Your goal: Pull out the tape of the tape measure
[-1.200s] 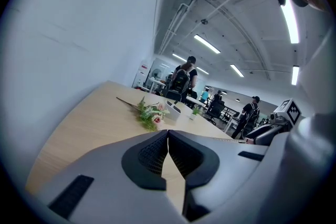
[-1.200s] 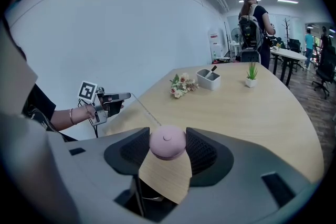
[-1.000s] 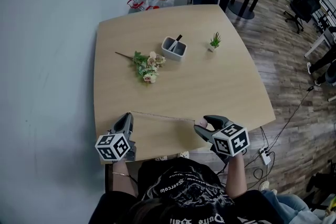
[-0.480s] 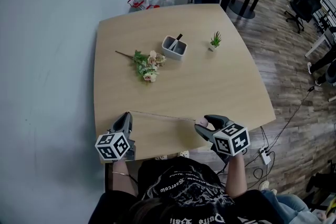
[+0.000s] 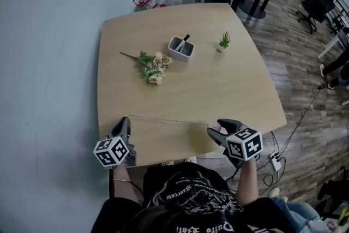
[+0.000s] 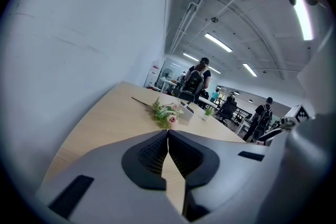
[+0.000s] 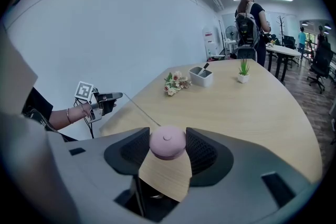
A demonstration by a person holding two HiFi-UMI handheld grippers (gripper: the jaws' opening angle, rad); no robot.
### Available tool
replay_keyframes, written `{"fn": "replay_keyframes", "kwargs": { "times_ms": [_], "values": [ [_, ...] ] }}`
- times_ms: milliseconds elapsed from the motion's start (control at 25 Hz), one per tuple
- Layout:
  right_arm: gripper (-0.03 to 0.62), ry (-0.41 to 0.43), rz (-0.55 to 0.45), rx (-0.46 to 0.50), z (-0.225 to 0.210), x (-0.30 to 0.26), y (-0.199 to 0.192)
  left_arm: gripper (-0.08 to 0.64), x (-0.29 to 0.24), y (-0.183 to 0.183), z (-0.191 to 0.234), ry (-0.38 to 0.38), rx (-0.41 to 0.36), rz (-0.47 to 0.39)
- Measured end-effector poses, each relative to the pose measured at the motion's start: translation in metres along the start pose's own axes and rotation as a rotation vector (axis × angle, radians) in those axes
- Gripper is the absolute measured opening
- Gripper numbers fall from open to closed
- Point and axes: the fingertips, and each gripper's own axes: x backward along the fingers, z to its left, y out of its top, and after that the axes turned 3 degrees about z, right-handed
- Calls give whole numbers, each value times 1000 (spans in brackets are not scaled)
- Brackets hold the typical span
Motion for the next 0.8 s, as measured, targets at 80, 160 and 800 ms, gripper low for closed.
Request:
{"fn": "replay_keyframes", "kwargs": {
  "times_ms": [80,160,800],
  "values": [
    [230,4,-2,-3,-1,1,0,9,0,1,-1,-4,2,-3],
    [230,7,-3,-4,-1,1,1,9,0,3,-3,-7,4,-8],
    [230,35,-17,-11,4,-5,6,9,-12,-4,-29,-122,-26,27]
  ]
}}
